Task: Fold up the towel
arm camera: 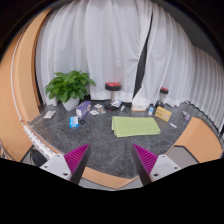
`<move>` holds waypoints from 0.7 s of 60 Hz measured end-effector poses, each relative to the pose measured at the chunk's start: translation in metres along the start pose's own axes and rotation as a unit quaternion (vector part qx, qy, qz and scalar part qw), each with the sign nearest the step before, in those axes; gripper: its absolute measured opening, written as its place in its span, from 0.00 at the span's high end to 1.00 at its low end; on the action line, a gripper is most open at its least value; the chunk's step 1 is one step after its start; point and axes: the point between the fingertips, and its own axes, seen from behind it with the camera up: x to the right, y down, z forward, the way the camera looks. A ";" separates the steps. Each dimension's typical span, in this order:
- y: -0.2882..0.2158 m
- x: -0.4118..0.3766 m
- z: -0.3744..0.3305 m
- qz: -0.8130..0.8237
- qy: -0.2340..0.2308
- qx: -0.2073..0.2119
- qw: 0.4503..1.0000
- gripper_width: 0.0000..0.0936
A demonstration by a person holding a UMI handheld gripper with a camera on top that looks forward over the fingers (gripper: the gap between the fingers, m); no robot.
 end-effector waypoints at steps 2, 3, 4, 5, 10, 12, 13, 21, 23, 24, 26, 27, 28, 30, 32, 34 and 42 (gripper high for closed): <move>0.003 0.001 0.006 0.000 -0.001 -0.006 1.000 0.10; 0.004 0.002 0.014 -0.001 -0.002 -0.009 1.000 0.10; 0.006 0.003 0.020 -0.002 -0.002 -0.012 1.000 0.10; 0.008 0.003 0.027 -0.002 -0.003 -0.016 1.000 0.10; 0.019 0.005 0.053 -0.001 -0.006 -0.033 0.999 0.10; 0.023 0.005 0.078 -0.001 -0.009 -0.038 0.999 0.10; 0.024 0.005 0.088 0.000 -0.011 -0.039 0.999 0.10; 0.025 0.015 0.181 -0.004 -0.014 -0.042 0.999 0.10; 0.021 0.019 0.208 -0.005 -0.013 -0.039 0.999 0.10; 0.019 0.021 0.222 -0.006 -0.013 -0.038 0.999 0.10; 0.013 0.024 0.250 -0.006 -0.014 -0.034 0.999 0.10; 0.010 0.025 0.265 -0.006 -0.014 -0.031 0.999 0.10; 0.007 0.027 0.280 -0.006 -0.014 -0.029 0.999 0.09; 0.002 0.031 0.308 -0.007 -0.013 -0.025 1.000 0.10; -0.003 0.035 0.337 -0.007 -0.010 -0.022 1.000 0.10; -0.006 0.038 0.364 -0.006 -0.010 -0.022 1.000 0.10; -0.006 0.042 0.457 -0.009 -0.013 -0.034 0.999 0.10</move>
